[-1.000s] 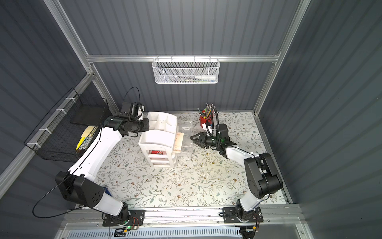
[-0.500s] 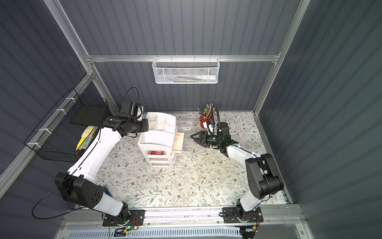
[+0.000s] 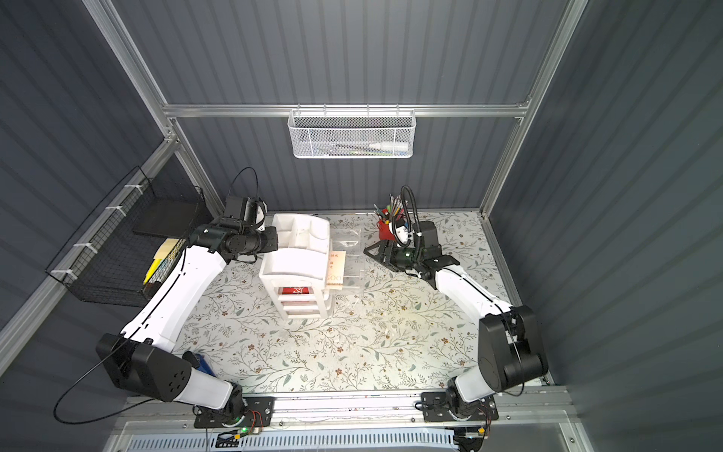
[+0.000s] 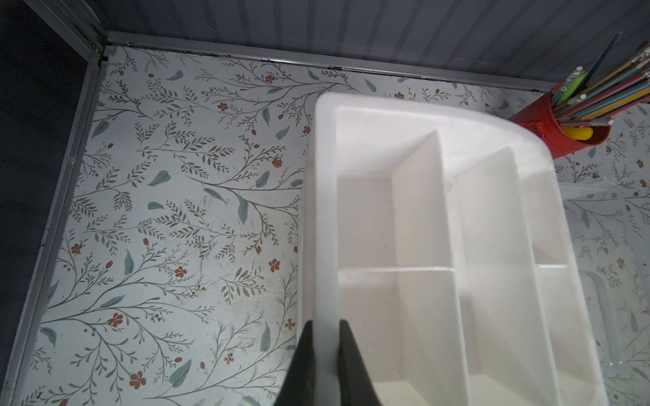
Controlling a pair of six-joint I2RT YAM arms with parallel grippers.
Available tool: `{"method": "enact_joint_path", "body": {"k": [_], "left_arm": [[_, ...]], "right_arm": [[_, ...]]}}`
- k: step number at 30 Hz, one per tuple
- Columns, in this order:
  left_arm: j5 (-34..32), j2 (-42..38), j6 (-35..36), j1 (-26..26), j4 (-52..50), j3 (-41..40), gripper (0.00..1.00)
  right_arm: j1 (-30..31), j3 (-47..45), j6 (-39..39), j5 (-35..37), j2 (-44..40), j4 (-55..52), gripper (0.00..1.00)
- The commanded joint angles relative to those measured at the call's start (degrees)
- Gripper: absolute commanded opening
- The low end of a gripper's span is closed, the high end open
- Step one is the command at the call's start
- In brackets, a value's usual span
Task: Take the postcards out of the drawer
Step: Open the drawer in the storage box, then pick up the postcard from the drawer.
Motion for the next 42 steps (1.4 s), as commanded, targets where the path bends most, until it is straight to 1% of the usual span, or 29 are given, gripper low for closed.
{"method": "enact_joint_path", "body": {"k": [1, 4, 8, 11, 13, 14, 22, 26, 28, 32, 42], "left_arm": [[-1.52, -3.00, -0.76, 0.41, -0.44, -0.31, 0.00], [-2.14, -4.01, -1.62, 0.37, -0.69, -1.16, 0.00], [-2.68, -5.37, -2.88, 0.32, -0.29, -2.84, 0.00], [-3.42, -6.01, -3.27, 0.32, 0.04, -3.85, 0.00], [-3.56, -6.09, -3.26, 0.37, -0.04, -4.04, 0.00], [-3.61, -6.15, -3.26, 0.36, -0.02, -4.13, 0.00], [-3.70, -6.35, -3.17, 0.27, 0.09, -4.55, 0.00], [-3.69, -6.78, -3.60, 0.32, 0.26, -4.98, 0.00], [-3.86, -7.04, -3.61, 0.32, 0.26, -5.18, 0.00], [-4.29, -7.75, -3.69, 0.32, 0.18, -5.62, 0.00], [-4.15, -8.55, -3.71, 0.32, 0.26, -6.43, 0.00]], "right_arm": [[0.58, 4.34, -6.49, 6.92, -2.86, -11.15, 0.66], [3.09, 8.98, -8.74, 10.58, -3.15, -18.32, 0.67], [7.91, 16.74, -10.71, 16.28, -0.89, -27.49, 0.67], [10.97, 21.53, -11.18, 21.86, 1.37, -32.50, 0.65], [12.61, 23.22, -11.16, 23.16, 2.49, -34.12, 0.63], [13.48, 23.86, -10.98, 25.50, 3.13, -34.47, 0.63], [18.61, 28.00, -10.02, 28.58, 8.57, -35.85, 0.62], [20.83, 31.97, -9.59, 31.22, 11.63, -38.24, 0.64], [21.39, 33.17, -8.44, 32.39, 12.91, -38.87, 0.64], [22.21, 33.88, -6.84, 32.46, 14.74, -38.55, 0.64], [24.31, 38.34, -5.71, 33.80, 20.35, -41.58, 0.63]]}}
